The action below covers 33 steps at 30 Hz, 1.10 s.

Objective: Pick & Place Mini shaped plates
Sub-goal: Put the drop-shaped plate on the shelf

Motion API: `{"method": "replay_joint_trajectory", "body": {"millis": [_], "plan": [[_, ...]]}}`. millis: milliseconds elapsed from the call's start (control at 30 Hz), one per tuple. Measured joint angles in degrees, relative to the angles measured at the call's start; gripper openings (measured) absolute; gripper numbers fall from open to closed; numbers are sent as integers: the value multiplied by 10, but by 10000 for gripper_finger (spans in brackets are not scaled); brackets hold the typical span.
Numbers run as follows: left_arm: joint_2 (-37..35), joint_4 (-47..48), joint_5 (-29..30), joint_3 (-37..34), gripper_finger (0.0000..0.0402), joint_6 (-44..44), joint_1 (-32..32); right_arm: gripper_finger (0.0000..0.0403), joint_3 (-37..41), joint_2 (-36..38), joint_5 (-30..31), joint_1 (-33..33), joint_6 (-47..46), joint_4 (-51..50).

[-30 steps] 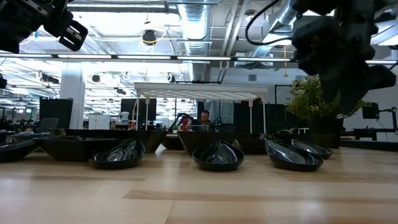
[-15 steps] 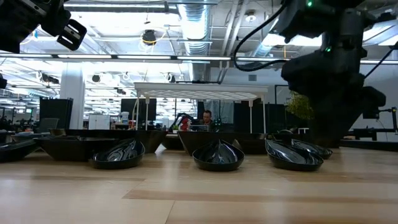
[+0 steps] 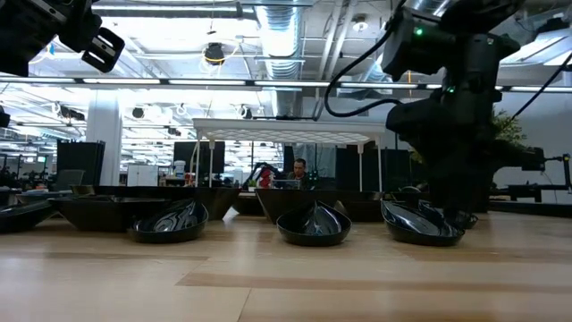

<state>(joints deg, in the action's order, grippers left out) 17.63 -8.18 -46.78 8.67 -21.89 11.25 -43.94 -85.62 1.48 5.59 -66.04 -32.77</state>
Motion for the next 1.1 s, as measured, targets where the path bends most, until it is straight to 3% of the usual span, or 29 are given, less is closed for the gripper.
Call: {"method": "replay_joint_trajectory", "body": {"millis": [767,1100], "plan": [[0,0,0,0,182,2,0,168,9,0,-18,4,-19,30],[0,0,0,0,182,2,0,168,9,0,13,20,-33,25]]}}
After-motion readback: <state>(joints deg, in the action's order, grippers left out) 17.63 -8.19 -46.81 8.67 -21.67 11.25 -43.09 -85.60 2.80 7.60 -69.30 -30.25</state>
